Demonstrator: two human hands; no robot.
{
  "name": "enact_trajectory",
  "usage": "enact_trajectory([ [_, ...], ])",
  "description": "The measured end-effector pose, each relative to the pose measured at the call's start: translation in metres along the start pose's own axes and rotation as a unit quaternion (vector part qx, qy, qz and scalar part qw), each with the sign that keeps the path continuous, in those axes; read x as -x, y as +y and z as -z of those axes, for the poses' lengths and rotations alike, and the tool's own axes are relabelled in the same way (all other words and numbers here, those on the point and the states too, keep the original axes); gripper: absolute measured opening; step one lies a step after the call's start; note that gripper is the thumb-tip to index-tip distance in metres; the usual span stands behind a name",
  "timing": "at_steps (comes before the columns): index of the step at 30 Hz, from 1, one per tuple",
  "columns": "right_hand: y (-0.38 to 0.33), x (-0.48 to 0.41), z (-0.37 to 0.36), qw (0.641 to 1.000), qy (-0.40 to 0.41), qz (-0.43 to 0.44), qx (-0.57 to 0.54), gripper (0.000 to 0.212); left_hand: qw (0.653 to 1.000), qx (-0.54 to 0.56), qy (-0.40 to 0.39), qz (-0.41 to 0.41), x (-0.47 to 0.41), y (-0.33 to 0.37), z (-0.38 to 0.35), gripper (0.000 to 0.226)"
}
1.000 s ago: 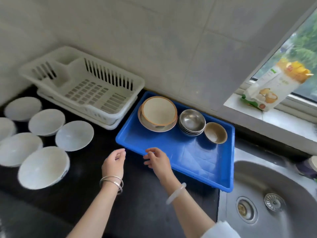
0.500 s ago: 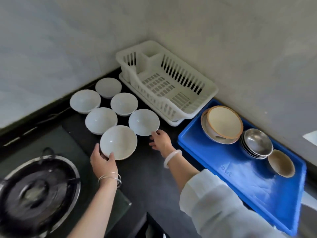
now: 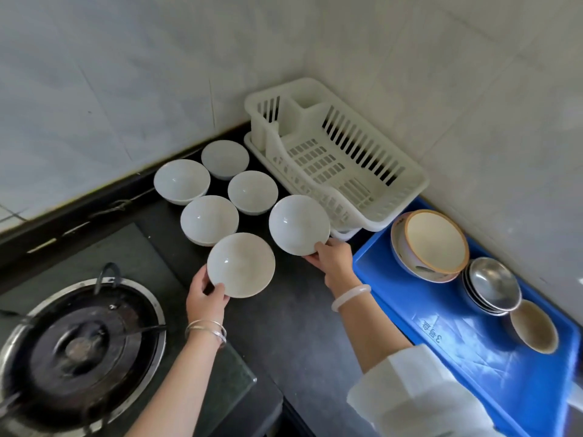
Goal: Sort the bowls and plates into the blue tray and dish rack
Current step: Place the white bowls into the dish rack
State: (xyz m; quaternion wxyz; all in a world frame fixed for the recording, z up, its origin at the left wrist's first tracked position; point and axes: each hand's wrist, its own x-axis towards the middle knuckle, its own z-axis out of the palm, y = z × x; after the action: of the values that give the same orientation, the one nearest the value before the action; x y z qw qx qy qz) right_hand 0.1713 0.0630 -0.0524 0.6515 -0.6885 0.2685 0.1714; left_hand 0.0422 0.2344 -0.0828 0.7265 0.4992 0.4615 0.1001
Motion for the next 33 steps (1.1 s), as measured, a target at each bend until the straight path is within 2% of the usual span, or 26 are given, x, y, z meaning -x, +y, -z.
enact_trajectory([
  [4,-0.017,0.023,0.003,0.996,-0.033,0.053,0.066,0.013,0.999,0.027,-0.022,0.017,-0.005,-0.002,0.004,0.047],
  [7,-0.02,0.038,-0.007,0.985,-0.054,0.076,0.143,0.016,0.998,0.01,-0.046,0.028,-0.008,-0.001,0.007,0.045],
  [12,-0.014,0.05,-0.028,0.964,-0.088,0.033,0.248,0.013,0.995,0.029,-0.056,0.081,-0.012,0.008,0.012,0.035],
  [16,-0.006,0.054,-0.037,0.95,-0.075,0.041,0.301,0.015,0.994,0.03,-0.06,0.089,-0.012,0.01,0.016,0.038],
  [27,0.008,0.05,-0.048,0.93,-0.071,0.021,0.361,0.005,0.993,-0.021,-0.087,0.077,-0.021,0.006,0.017,0.035],
  [33,0.014,0.045,-0.046,0.925,-0.077,-0.002,0.371,0.01,0.992,-0.034,-0.085,0.082,-0.024,0.009,0.015,0.036],
])
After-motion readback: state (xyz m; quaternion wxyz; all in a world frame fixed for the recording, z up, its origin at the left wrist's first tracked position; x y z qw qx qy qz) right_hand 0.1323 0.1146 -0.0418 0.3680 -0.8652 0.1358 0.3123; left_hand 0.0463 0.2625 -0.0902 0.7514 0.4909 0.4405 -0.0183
